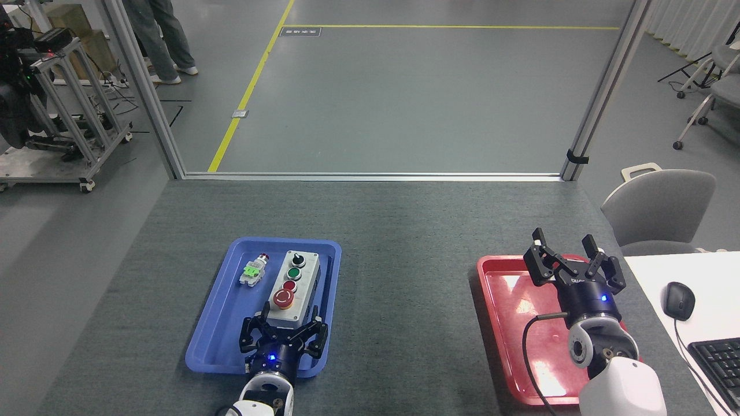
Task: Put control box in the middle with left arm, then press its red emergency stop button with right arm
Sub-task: 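Position the left gripper at the near end of the control box and close it, then lift the gray control box with the left gripper off the blue tray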
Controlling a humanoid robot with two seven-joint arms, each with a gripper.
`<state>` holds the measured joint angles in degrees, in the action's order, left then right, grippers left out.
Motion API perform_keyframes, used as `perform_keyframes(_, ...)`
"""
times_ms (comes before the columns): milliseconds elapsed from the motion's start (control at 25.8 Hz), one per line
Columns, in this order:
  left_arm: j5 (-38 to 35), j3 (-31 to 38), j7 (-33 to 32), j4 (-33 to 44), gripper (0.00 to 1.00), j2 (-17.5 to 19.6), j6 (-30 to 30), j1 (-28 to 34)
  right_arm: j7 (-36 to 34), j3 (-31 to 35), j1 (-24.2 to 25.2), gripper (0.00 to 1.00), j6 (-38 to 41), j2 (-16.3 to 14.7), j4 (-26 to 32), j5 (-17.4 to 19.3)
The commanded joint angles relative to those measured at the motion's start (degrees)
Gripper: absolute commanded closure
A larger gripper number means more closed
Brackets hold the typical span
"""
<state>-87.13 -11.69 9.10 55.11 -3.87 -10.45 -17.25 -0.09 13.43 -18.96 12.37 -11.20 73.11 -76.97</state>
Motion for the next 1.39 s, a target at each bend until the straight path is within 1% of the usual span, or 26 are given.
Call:
perform_keyframes(0, 0.0, 0.0, -0.5, -3.1, 0.01, -0.1, 0.1, -1.8, 0.2, 0.0, -0.1, 0.00, 0.1, -0.1, 0.0, 0.1)
perform_keyframes(155, 0.0, 0.0, -0.5, -5.8, 0.01, 0.0, -0.5, -3.5, 0.5, 0.0, -1.3, 0.00, -0.1, 0.0, -1.0, 0.0)
perform_keyframes(232, 0.0, 0.0, -0.4, -6.0, 0.01, 0.1, -1.9, -3.6, 0.4, -0.1, -1.3, 0.00, 0.0, 0.1, -1.0, 0.0)
perform_keyframes(387, 0.0, 0.0, -0.4, -5.5, 0.01, 1.1, -2.1, -3.4, 0.4, 0.0, -1.3, 0.00, 0.2, 0.0, -1.1, 0.1)
perform_keyframes(503, 0.1, 0.0, -0.4, -5.5, 0.01, 1.6, -2.1, -3.3, 0.5, 0.5, -3.5, 0.00, 0.2, 0.7, -2.9, 0.0)
perform_keyframes(619, 0.1, 0.0, -0.4, -5.5, 0.01, 2.4, -1.9, -3.6, 0.6, 0.3, -4.4, 0.00, 0.4, 0.0, -3.2, 0.1)
perform_keyframes(813, 0.2, -0.1, -0.4, -6.3, 0.01, 1.5, -1.7, -5.1, 0.4, 0.4, -4.5, 0.00, 0.5, 0.0, -3.2, 0.1)
perform_keyframes(968, 0.3, -0.3, -0.4, -8.6, 0.01, 0.5, -0.9, -6.5, 0.1, 0.3, -4.3, 0.00, 0.5, 0.0, -3.2, 1.2)
perform_keyframes(1123, 0.3, -0.3, -0.5, -9.6, 0.01, 0.4, 1.7, -6.9, 0.1, 0.4, -4.3, 0.00, 0.3, 0.0, -3.2, 1.3)
perform_keyframes(1355, 0.3, -0.3, -0.5, -10.2, 0.02, 0.5, 2.6, -6.9, 0.1, 0.3, -4.3, 0.00, 0.3, 0.0, -3.2, 1.3)
